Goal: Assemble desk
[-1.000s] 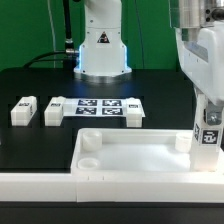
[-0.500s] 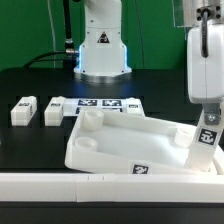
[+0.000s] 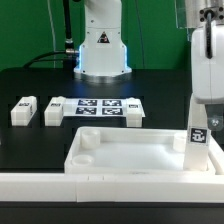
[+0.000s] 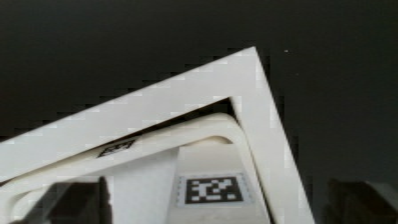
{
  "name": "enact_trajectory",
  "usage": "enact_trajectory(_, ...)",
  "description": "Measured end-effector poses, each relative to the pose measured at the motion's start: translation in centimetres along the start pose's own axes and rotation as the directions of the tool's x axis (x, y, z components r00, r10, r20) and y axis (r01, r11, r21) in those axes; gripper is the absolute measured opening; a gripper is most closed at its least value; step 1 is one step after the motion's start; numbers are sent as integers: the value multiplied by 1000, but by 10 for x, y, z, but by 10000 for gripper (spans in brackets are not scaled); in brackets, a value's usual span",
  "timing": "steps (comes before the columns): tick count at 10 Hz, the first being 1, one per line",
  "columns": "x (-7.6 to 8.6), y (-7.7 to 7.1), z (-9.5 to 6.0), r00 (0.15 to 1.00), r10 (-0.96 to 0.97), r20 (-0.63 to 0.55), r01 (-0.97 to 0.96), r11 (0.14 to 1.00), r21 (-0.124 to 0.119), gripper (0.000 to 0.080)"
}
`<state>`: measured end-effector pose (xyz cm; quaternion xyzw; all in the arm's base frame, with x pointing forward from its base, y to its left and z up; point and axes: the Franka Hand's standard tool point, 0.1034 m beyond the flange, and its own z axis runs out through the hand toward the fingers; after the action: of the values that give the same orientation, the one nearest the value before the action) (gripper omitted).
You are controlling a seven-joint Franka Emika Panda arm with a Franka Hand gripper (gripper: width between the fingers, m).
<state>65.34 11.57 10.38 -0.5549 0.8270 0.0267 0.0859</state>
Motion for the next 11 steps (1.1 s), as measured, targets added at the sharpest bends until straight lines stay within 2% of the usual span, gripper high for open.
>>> enact_trajectory(1,-6,1,-7,1000,-27,8,27,1000,3,614)
enact_trajectory(2,-11,-1,-20,998,-63,20,63,998,13,644)
enact_trajectory(4,-18,-6,-54,994,-100,50,97,994,48,648)
enact_trajectory(5,-23,-7,-63,993,-104,59,101,993,60,649)
enact_trajectory(7,-21,-6,-57,993,-108,54,105,993,55,649)
enact_trajectory(11,-22,-6,-59,990,-132,54,129,990,57,649)
